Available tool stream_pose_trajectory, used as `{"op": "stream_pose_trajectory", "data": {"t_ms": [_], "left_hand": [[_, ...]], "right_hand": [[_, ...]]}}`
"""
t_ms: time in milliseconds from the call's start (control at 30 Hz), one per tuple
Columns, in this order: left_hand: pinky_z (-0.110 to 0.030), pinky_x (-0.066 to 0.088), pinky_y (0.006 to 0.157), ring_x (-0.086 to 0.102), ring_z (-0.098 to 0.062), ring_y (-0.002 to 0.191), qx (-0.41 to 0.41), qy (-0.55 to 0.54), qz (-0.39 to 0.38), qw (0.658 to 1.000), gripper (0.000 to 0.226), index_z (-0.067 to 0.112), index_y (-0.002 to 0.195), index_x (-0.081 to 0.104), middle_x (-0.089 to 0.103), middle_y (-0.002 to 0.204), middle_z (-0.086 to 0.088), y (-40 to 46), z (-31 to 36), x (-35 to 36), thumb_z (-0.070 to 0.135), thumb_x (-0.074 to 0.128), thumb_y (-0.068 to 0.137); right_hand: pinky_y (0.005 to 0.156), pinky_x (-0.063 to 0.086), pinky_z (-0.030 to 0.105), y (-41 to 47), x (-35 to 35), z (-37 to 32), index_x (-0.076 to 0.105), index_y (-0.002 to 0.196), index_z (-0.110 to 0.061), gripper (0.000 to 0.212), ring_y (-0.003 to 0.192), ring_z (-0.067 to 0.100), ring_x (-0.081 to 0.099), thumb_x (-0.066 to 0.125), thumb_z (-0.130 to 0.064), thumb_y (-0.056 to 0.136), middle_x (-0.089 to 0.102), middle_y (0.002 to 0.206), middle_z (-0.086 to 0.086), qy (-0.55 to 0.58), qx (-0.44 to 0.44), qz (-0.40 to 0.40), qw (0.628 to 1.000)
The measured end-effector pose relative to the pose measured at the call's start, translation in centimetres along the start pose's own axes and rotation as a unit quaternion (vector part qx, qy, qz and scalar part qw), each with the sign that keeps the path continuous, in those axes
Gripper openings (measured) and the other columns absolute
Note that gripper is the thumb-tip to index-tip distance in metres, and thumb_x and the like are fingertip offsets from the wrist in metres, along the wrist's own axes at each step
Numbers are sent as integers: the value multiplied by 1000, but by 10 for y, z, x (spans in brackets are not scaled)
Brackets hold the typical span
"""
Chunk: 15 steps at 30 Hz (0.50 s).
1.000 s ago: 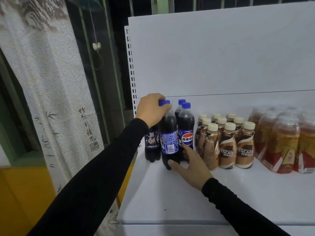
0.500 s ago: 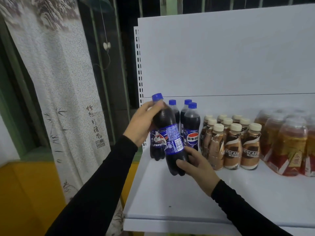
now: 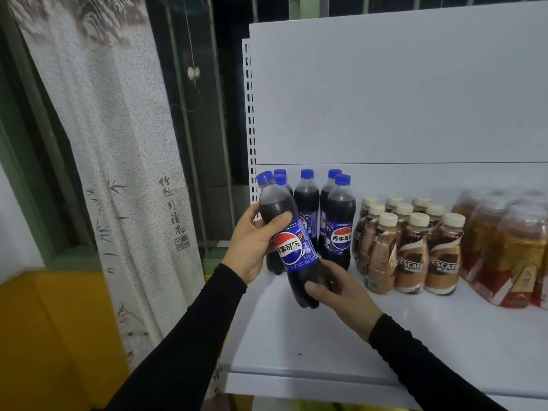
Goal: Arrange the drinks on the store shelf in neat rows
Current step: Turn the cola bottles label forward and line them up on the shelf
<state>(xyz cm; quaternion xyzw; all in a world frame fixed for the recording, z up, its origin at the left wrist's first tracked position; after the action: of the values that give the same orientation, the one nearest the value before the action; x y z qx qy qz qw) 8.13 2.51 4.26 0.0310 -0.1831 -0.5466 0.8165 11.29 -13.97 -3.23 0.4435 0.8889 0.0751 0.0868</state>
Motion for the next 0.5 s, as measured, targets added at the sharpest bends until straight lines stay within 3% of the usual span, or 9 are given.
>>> {"op": "stream_pose_trajectory", "data": {"t_ms": [133, 233, 367, 433, 500], "left_hand": [[-26, 58, 68, 75, -16, 88, -4, 8, -2, 1000, 48, 16, 124, 60, 75, 106, -4, 0, 1, 4, 26, 77, 80], [-31, 59, 73, 74, -17, 90, -21, -19, -17, 999, 55, 19, 124, 58, 73, 110, -6, 0, -1, 7, 36, 74, 74], [-40, 59, 78, 74, -21, 90, -54, -72, -33, 995, 49, 14, 133, 51, 71, 110, -11, 0, -8, 11, 25, 69, 88], [-39, 60, 76, 75, -20, 88, -47, -56, -17, 997, 45, 15, 133, 50, 71, 109, -9, 1, -10, 9, 21, 68, 92], [-35, 61, 71, 75, -16, 84, -36, -41, 1, 998, 43, 17, 130, 51, 72, 103, -3, 1, -11, 8, 21, 68, 92]], "right_hand": [[78, 58, 28, 1, -7, 0, 59, 116, -27, 47, 95, 11, 70, 72, -32, 71, 72, 105, -8, 72, 7, 24, 997], [84, 58, 38, 0, -5, 3, 62, 118, -21, 42, 100, 18, 70, 67, -27, 77, 73, 108, -3, 155, 24, 14, 988], [84, 58, 46, 0, -4, 7, 67, 110, -17, 31, 101, 28, 68, 57, -26, 83, 75, 104, 6, 259, 56, 11, 964], [88, 54, 49, 1, -4, 6, 67, 105, -20, 26, 101, 28, 67, 56, -28, 83, 76, 100, 5, 265, 64, 11, 962], [86, 57, 42, 1, -6, 3, 65, 109, -23, 29, 99, 21, 69, 59, -33, 82, 76, 101, -2, 209, 51, 1, 977]]}}
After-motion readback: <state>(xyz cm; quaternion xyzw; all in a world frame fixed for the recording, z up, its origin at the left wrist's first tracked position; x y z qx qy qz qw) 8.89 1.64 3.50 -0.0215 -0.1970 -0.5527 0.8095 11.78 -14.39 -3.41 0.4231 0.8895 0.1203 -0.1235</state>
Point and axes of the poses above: each hand's wrist, its own y-axis towards the middle knuckle, its own x-axis out of the palm, z = x × y, the point moved 8 cm from there along y, towards the middle knuckle
